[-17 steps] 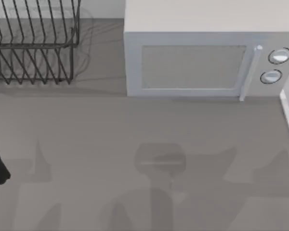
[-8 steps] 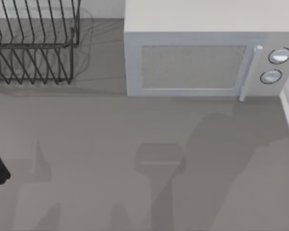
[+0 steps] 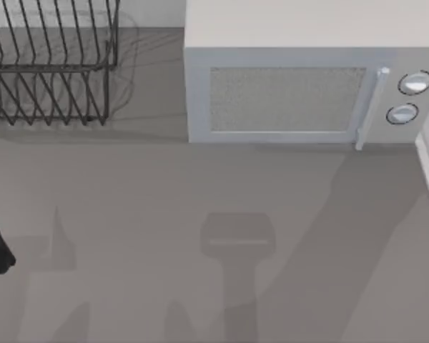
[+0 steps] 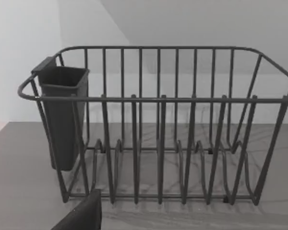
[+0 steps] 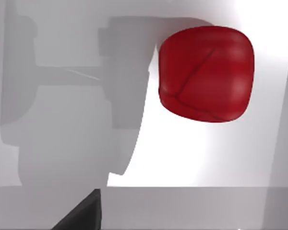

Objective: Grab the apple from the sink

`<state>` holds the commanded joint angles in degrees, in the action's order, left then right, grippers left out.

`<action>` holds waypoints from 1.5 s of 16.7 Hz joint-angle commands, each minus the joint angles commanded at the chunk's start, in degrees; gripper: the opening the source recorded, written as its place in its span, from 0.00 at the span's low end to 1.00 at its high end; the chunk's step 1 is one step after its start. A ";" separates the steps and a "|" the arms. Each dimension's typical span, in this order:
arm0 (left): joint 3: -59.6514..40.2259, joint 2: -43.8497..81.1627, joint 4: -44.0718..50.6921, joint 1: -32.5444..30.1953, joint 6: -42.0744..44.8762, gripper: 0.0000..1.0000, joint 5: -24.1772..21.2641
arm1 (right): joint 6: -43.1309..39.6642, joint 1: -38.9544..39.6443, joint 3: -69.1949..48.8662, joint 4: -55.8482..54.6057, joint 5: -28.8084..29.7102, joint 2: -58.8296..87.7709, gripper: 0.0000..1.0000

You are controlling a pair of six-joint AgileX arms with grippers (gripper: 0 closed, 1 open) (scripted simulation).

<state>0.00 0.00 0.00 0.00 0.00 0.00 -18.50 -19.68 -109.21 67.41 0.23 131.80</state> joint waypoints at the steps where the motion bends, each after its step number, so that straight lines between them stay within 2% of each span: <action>1: 0.00 0.00 0.00 0.00 0.00 1.00 0.00 | 0.00 0.00 0.00 0.00 0.00 0.00 1.00; 6: 0.00 0.00 0.00 0.00 0.00 1.00 0.00 | 0.10 0.29 2.39 -4.31 0.04 2.28 1.00; 13: 0.00 0.00 0.00 0.00 0.00 1.00 0.00 | 0.21 0.11 10.79 -23.64 0.15 12.21 1.00; 19: 0.00 0.00 0.00 0.00 0.00 1.00 0.00 | 0.21 0.07 11.96 -25.73 0.17 13.77 1.00; 25: 0.00 0.00 0.00 0.00 0.00 1.00 0.00 | 0.21 0.07 11.96 -25.73 0.17 13.77 0.55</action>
<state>0.00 0.00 0.00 0.00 0.00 0.00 -18.28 -19.61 -97.25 41.68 0.40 145.57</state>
